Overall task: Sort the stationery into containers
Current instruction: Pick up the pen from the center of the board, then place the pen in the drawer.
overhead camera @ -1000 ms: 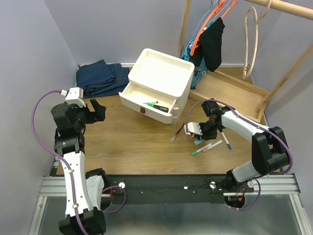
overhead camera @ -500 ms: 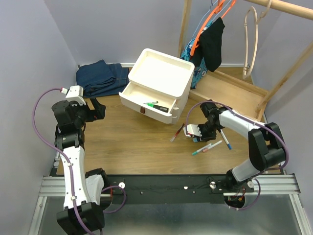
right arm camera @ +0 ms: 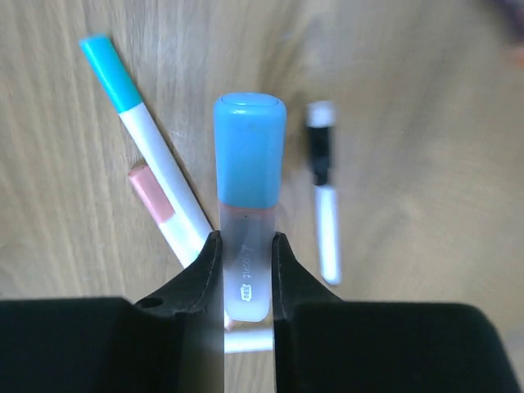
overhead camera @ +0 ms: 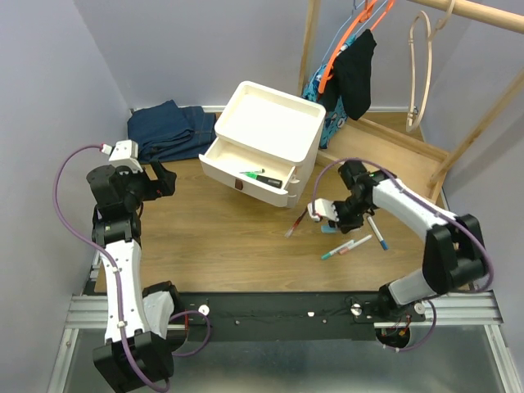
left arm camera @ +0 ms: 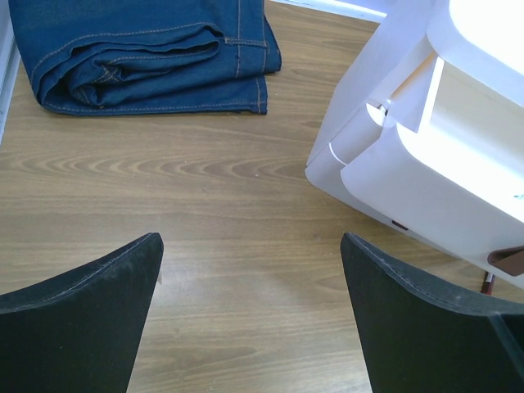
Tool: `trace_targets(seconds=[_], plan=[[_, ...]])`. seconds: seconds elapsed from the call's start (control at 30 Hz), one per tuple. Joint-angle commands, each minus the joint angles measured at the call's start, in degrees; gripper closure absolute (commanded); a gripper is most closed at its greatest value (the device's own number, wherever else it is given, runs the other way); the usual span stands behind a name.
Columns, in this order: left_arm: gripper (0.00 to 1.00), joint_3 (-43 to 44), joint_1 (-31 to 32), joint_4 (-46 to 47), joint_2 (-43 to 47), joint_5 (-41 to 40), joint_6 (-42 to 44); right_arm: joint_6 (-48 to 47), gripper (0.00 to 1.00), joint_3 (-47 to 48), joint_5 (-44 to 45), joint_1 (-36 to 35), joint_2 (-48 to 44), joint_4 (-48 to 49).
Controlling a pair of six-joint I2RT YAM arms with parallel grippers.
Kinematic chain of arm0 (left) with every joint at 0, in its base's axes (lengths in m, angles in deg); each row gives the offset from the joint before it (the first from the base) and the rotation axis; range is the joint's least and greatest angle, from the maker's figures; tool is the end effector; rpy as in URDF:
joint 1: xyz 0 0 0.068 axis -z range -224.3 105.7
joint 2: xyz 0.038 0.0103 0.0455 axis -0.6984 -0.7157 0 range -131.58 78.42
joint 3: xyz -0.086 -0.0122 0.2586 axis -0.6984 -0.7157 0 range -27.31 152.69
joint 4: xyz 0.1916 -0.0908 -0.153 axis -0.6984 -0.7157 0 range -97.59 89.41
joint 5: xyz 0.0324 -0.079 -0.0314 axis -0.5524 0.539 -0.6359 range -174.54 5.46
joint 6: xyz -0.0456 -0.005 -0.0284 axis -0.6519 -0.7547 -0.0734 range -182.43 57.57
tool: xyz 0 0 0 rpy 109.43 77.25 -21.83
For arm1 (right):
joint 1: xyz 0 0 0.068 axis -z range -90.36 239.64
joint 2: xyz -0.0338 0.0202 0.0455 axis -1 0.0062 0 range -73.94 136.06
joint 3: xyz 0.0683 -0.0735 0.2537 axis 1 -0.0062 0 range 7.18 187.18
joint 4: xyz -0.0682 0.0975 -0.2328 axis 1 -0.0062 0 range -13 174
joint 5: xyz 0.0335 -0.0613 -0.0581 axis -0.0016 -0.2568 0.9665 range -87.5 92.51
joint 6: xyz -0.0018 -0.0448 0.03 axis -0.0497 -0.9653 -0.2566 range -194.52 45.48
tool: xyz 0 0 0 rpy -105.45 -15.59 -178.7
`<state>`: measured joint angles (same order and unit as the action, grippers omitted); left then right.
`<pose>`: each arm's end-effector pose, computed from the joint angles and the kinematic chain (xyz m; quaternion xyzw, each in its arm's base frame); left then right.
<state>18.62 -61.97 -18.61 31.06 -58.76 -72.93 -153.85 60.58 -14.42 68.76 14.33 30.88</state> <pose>0.1835 0.0422 0.3262 -0.0687 0.8032 -0.1465 0.5733 0.2308 0.0992 0.1785 -0.7604 0.6323 0.1199 0.0870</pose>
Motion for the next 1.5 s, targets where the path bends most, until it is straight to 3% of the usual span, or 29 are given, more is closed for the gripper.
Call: trace_targets(seconds=[0.0,0.13,0.27,0.37,0.57,0.87,1.17,1.3,1.37,1.4,1.47], plan=[[0.01,0.21,-0.43,3.60,-1.16,1.64,-1.28,5.76,0.87,13.02,-11.71,0.32,-11.79,-11.11],[0.01,0.74,-0.43,5.53,-2.39,1.73,-1.19,10.93,0.88,21.90,-18.57,0.32,-19.17,-12.80],[0.01,0.74,-0.35,6.95,-2.92,1.55,-2.15,24.53,0.89,26.04,-25.77,0.23,-24.19,0.60],[0.01,0.91,-0.35,7.30,-3.27,1.73,-2.51,36.64,0.89,28.76,-28.24,0.23,-22.89,11.58],[0.01,1.44,-0.35,6.77,-3.18,1.38,-2.15,55.30,0.89,39.48,-30.88,-1.78,-9.71,23.92],[0.01,2.41,-0.35,4.67,-1.43,0.59,-0.84,56.65,0.89,44.94,-28.07,-10.83,0.93,25.53],[0.01,1.79,-0.43,2.82,0.42,-0.03,0.04,56.30,0.84,43.19,-21.75,-13.83,4.98,24.12],[0.01,1.53,-0.43,2.90,0.51,0.06,-0.13,58.05,0.75,41.87,-18.59,-13.92,5.60,25.61],[0.01,1.35,-0.44,3.34,0.33,0.23,-0.31,58.41,0.66,41.43,-18.40,-13.83,5.42,25.97],[0.01,1.35,-0.43,3.52,0.33,0.24,-0.48,58.32,0.56,41.60,-18.66,-13.83,5.34,25.62],[0.01,1.44,-0.43,3.96,0.16,0.32,-0.75,57.97,0.52,42.21,-18.93,-13.92,4.11,23.96]])
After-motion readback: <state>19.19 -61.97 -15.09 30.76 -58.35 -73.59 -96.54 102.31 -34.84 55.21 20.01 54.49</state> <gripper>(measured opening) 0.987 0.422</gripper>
